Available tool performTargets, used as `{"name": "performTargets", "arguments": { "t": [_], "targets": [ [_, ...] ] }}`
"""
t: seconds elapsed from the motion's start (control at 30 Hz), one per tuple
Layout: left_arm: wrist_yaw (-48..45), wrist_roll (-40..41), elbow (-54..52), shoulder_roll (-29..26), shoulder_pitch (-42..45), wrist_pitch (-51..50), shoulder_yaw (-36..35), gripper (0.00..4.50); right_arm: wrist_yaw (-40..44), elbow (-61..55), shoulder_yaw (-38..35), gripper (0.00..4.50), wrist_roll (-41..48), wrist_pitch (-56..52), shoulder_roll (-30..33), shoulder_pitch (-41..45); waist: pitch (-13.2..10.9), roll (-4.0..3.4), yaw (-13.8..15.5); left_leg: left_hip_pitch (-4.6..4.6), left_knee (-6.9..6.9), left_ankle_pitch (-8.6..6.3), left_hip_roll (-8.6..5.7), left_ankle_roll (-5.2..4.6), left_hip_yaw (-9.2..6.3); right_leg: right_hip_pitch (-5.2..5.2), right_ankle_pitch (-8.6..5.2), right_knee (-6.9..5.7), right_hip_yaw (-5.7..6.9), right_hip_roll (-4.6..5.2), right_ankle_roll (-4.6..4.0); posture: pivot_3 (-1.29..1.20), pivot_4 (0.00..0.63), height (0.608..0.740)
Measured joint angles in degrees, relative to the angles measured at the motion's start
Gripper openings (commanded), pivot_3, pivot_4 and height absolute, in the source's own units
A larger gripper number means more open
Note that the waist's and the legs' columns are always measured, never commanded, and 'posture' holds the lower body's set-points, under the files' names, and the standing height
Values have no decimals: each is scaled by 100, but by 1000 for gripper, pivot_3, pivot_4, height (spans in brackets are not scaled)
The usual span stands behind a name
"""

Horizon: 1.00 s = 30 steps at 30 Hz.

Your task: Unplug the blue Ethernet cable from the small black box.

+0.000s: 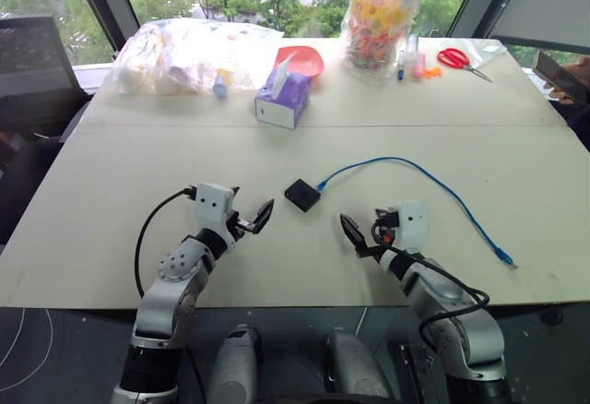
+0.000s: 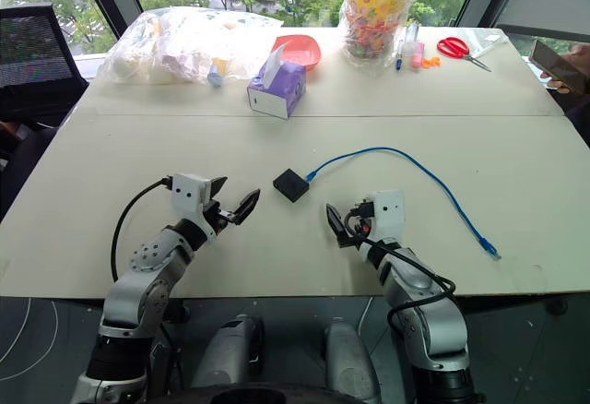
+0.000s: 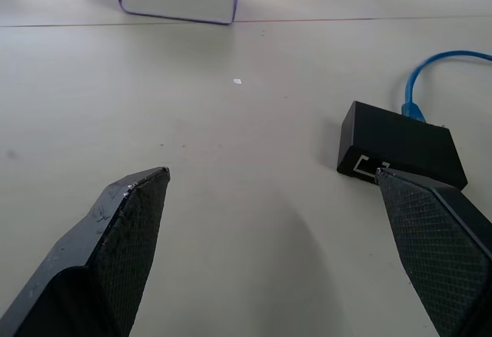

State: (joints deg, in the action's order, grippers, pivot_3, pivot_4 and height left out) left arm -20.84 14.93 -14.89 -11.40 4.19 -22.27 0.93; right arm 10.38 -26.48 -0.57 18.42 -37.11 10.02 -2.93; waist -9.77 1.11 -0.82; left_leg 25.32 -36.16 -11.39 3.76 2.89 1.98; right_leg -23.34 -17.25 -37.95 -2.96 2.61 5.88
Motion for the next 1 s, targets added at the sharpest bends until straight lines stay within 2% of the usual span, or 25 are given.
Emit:
{"name": "performTargets", "arguments": {
  "t": [0.57, 0.87, 1.0],
  "targets": [
    [-304, 405, 0, -173, 125, -132, -26, 4459, 96, -247, -45, 4500, 90, -211, 187, 146, 0, 0, -2, 0, -1, 0, 0, 0, 0, 0, 0, 0, 0, 0, 0, 0, 150, 735],
    [-1155, 1055, -29, -841, 545, -733, -75, 4459, 652, -275, -318, 4500, 458, -817, 996, 722, -1, 1, -8, 0, 2, 0, 0, 0, 1, -1, 0, 3, 0, -1, 0, 0, 150, 735],
    [-1412, 1223, 9, -989, 712, -977, -63, 4459, 1017, -160, -284, 4500, 542, -1236, 1658, 1513, -4, -1, -20, 0, 0, 1, 0, -1, 2, -3, 0, 2, 0, -1, -1, 0, 150, 735]
  ]
}}
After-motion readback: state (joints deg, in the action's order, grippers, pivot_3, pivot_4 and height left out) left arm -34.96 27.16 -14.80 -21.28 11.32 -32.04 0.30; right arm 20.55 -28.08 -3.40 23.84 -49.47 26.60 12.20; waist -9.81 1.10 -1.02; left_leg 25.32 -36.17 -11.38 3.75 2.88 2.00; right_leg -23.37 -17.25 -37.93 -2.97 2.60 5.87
